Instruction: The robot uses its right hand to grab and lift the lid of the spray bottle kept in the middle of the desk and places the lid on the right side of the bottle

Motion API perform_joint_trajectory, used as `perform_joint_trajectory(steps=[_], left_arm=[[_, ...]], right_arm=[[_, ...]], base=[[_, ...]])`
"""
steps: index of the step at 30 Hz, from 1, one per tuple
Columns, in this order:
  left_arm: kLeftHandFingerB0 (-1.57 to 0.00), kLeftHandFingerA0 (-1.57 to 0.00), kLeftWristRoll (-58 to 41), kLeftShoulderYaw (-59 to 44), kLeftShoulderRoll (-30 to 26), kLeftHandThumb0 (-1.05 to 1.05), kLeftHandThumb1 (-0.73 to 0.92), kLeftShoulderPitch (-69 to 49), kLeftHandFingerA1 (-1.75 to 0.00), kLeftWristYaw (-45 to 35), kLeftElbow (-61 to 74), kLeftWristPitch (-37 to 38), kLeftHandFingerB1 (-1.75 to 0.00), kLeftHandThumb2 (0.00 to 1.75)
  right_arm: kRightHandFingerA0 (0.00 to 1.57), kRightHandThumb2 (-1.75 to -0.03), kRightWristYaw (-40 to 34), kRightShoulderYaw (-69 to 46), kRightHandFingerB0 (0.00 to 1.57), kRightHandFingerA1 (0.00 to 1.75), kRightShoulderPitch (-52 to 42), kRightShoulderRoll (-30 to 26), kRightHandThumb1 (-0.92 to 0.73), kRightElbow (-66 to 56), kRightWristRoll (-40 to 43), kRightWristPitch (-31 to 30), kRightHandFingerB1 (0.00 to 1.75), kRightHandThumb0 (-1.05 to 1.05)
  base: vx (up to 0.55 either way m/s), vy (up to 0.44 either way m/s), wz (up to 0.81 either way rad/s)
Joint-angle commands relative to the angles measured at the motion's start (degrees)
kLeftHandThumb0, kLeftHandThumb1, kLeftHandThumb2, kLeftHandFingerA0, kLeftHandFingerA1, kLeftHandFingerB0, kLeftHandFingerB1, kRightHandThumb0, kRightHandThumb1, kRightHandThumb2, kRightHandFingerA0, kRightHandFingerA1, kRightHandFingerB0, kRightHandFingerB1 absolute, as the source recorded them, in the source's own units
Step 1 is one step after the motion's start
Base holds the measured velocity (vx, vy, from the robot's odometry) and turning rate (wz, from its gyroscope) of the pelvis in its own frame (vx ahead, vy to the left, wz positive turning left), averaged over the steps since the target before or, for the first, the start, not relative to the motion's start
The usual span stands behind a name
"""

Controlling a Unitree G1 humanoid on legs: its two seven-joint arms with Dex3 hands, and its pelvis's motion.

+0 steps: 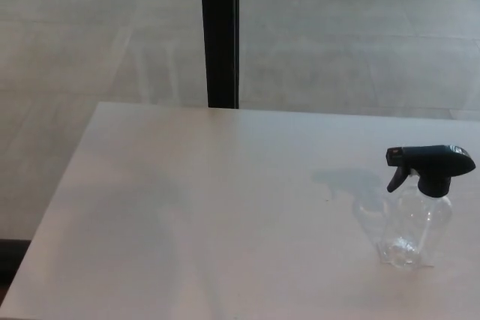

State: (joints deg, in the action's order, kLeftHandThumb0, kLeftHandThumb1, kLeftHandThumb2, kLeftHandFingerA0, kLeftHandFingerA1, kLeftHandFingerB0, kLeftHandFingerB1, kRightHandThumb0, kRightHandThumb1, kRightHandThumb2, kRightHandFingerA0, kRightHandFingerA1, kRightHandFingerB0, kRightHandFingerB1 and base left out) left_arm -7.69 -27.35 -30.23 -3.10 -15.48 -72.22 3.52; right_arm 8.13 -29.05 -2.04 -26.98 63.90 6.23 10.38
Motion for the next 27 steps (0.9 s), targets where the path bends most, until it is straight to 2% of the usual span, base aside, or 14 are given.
perform_joint_trajectory(steps=[1,2,7,8,10,11,12,13,14,15,16,24,25,27], left_arm=[[-0.39,-0.55,-2.3,-1.0,-1.3,-0.82,0.86,0.7,-0.5,-3.1,-1.2,0.4,-0.4,0.66],[-0.38,-0.54,-2.2,-1.0,-1.3,-0.82,0.86,0.8,-0.51,-3.2,-1.2,0.5,-0.4,0.66],[-0.39,-0.56,-2.6,-1.3,-1.1,-0.81,0.87,0.2,-0.52,-3.5,-1.1,0.7,-0.4,0.66],[-0.39,-0.56,-2.6,-1.2,-1.0,-0.82,0.87,0.1,-0.52,-3.6,-1.0,1.0,-0.4,0.66],[-0.39,-0.56,-2.6,-1.0,-1.0,-0.82,0.87,0.0,-0.52,-3.7,-0.9,1.1,-0.4,0.66],[-0.38,-0.54,-3.1,-1.4,-1.0,-0.81,0.86,0.4,-0.51,-3.6,-1.1,0.4,-0.4,0.66],[-0.4,-0.55,-3.5,-1.8,-0.9,-0.79,0.85,0.6,-0.51,-3.1,-1.2,0.2,-0.41,0.66],[-0.39,-0.54,-3.2,-1.5,-1.1,-0.79,0.87,0.6,-0.52,-3.4,-1.2,0.4,-0.41,0.66],[-0.34,-0.5,-3.0,-1.3,-1.1,-0.78,0.68,0.6,-0.62,-3.5,-1.2,0.5,-0.54,1.07],[-0.32,-0.47,-3.0,-1.3,-1.1,-0.78,0.67,0.6,-0.61,-3.5,-1.2,0.5,-0.52,1.07],[-0.4,-0.56,-3.2,-1.3,-1.1,-0.81,0.86,0.6,-0.52,-3.4,-1.1,0.5,-0.41,0.65],[-0.4,-0.54,-3.6,-1.8,-0.9,-0.82,0.85,0.6,-0.5,-3.3,-1.4,0.1,-0.41,0.66],[-0.39,-0.55,-3.2,-1.4,-1.0,-0.81,0.86,0.5,-0.5,-3.0,-1.2,0.3,-0.4,0.66],[-0.4,-0.57,-2.3,-0.6,-1.0,-0.82,0.86,0.2,-0.51,-2.4,-1.0,1.0,-0.4,0.65]], right_arm=[[0.34,-0.61,-2.6,-5.2,0.17,1.03,2.7,-4.0,-0.69,-0.2,5.5,1.4,0.28,-0.6],[0.39,-0.61,-3.1,-6.1,0.16,1.05,3.4,-4.7,-0.7,-0.7,5.7,1.2,0.27,-0.61],[0.2,-0.64,-3.4,-12.4,0.13,0.39,14.0,-11.8,-0.76,-4.9,10.4,-2.6,0.24,-0.6],[0.01,-1.07,-3.3,-12.5,0.0,0.5,16.9,-13.8,-0.55,-5.8,10.4,-2.8,0.49,-0.34],[0.01,-1.07,-2.4,-12.2,0.0,0.5,18.3,-14.8,-0.55,-6.1,9.9,-2.3,0.49,-0.34],[0.21,-0.63,-3.0,-11.9,0.14,0.44,20.6,-15.9,-0.75,-7.8,9.7,-3.4,0.24,-0.65],[0.2,-0.92,-1.8,-10.6,0.05,0.57,23.8,-16.4,-0.6,-14.5,9.9,-3.3,0.37,-0.69],[0.2,-0.92,-1.9,-9.4,0.08,0.52,25.4,-16.9,-0.59,-16.6,8.8,-2.9,0.39,-0.71],[0.21,-0.93,-1.1,-7.6,0.06,0.52,26.7,-17.2,-0.59,-19.1,7.5,-1.7,0.39,-0.73],[0.2,-0.91,-0.5,-6.4,0.09,0.47,27.6,-17.2,-0.57,-21.4,7.2,-2.0,0.39,-0.75],[0.19,-0.89,0.3,-4.7,0.11,0.45,28.4,-17.0,-0.59,-25.0,6.6,-2.3,0.39,-0.73],[0.29,-0.89,11.7,11.1,0.18,0.48,31.4,-16.6,-0.54,-49.1,4.6,-6.4,0.41,-0.78],[0.41,-0.6,12.4,13.2,0.26,0.41,31.2,-16.5,-0.65,-51.6,4.0,-7.3,0.31,-0.76],[0.4,-0.61,14.3,17.4,0.23,0.41,30.8,-16.9,-0.65,-55.3,2.1,-7.9,0.3,-0.76]], base=[[0.0,0.0,0.0],[0.0,0.0,0.0],[0.0,0.0,0.0],[0.0,0.0,0.0],[0.0,0.0,0.0],[0.0,0.0,0.0],[0.0,0.0,0.0],[0.0,0.0,0.0],[0.0,0.0,0.0],[0.0,0.0,0.0],[0.0,0.0,0.0],[0.0,0.0,0.0],[0.0,0.0,0.0],[0.0,0.0,0.0]])
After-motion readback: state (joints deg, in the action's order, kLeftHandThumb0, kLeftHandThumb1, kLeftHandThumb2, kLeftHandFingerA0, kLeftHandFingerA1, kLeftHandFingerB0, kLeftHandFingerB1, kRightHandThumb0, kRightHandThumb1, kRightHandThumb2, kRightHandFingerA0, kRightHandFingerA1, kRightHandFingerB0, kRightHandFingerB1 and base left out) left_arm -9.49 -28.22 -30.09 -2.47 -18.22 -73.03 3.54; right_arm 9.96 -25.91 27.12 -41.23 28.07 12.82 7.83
